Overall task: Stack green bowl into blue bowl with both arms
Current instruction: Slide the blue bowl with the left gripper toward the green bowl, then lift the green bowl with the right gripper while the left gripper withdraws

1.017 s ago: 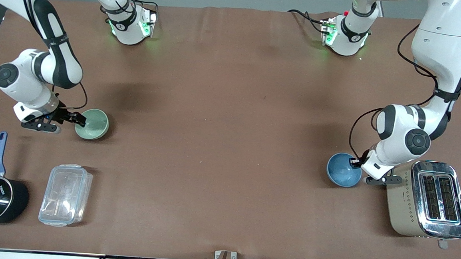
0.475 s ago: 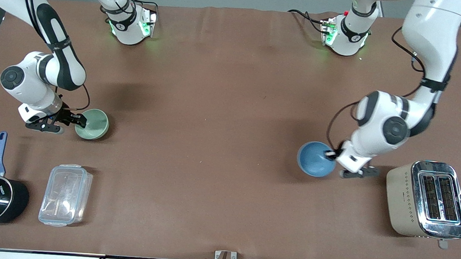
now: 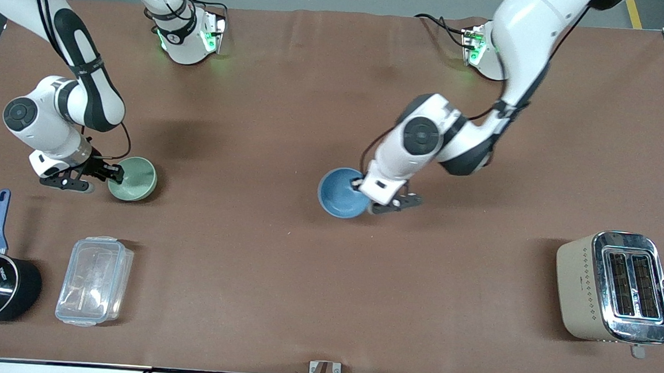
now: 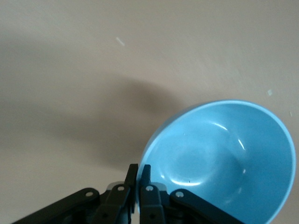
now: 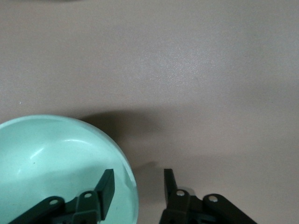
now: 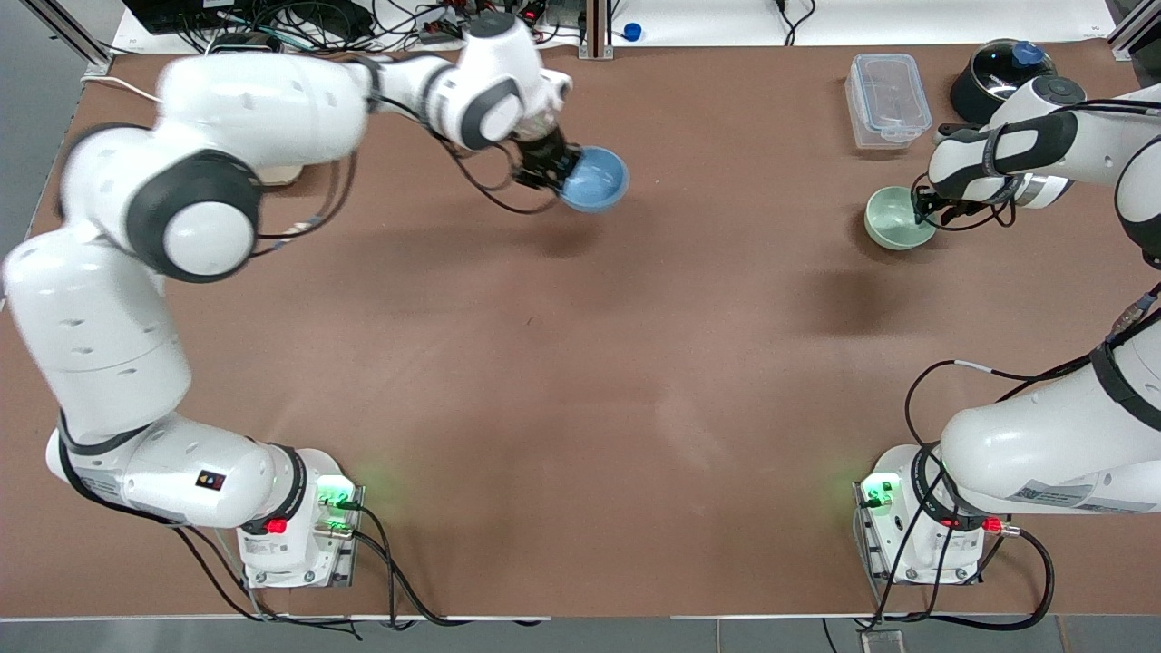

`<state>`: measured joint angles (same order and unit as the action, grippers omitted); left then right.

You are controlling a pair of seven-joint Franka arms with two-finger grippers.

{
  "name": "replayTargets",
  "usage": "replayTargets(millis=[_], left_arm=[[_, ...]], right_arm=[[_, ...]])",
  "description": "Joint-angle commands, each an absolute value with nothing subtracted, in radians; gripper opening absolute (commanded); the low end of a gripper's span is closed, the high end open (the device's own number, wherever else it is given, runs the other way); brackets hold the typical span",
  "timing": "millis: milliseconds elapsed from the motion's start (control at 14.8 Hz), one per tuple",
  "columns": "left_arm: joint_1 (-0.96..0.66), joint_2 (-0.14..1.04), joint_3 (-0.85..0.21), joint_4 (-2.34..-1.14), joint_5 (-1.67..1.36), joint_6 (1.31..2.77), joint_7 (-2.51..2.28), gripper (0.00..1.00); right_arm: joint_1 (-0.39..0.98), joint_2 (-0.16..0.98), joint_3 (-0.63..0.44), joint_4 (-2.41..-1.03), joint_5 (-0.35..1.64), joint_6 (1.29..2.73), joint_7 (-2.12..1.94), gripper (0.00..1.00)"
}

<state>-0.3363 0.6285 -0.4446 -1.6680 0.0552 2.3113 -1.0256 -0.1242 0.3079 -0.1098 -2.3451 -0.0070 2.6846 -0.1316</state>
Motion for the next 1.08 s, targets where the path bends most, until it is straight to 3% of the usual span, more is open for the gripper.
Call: replayTargets(millis=[0,68,136,271,339,407,475,814,1017], left_arm=[[-0.422,0.758,-0.416,-1.525,0.072,2.296,-1.061,0.0],[-0.451,0.771,-0.396,-1.517,0.069,2.301,-1.065,0.01],[-0.471,0.784,-0.385,-1.514,0.068,2.307,-1.065,0.01],[-0.485,0.811,-0.38,-1.505,0.071,2.324,-1.066,0.15],[-0.485,0.811,-0.38,-1.505,0.072,2.329,-1.065,0.32],[-0.483,0.804,-0.38,-1.503,0.074,2.329,-1.063,0.55],[-0.482,0.789,-0.377,-1.502,0.087,2.327,-1.057,1.0],[-0.387,0.599,-0.354,-1.502,0.195,2.199,-1.054,1.0],[-0.278,0.453,-0.33,-1.502,0.213,2.08,-1.033,1.0]], right_arm=[[-0.144,0.302,-0.095,-2.361,-0.002,2.701,-0.124,0.15],[-0.143,0.301,-0.095,-2.361,0.0,2.691,-0.121,0.04],[-0.141,0.298,-0.095,-2.359,0.005,2.681,-0.115,0.0],[-0.14,0.26,-0.094,-2.338,0.005,2.588,-0.115,0.0],[-0.135,0.223,-0.094,-2.31,0.005,2.513,-0.117,0.0],[-0.133,0.194,-0.094,-2.271,0.005,2.415,-0.117,0.0],[-0.135,0.169,-0.092,-2.225,0.005,2.322,-0.124,0.0],[-0.049,0.095,-0.089,-2.063,0.133,1.999,-0.074,0.0],[0.101,0.043,-0.089,-2.052,0.143,1.953,0.171,0.0]])
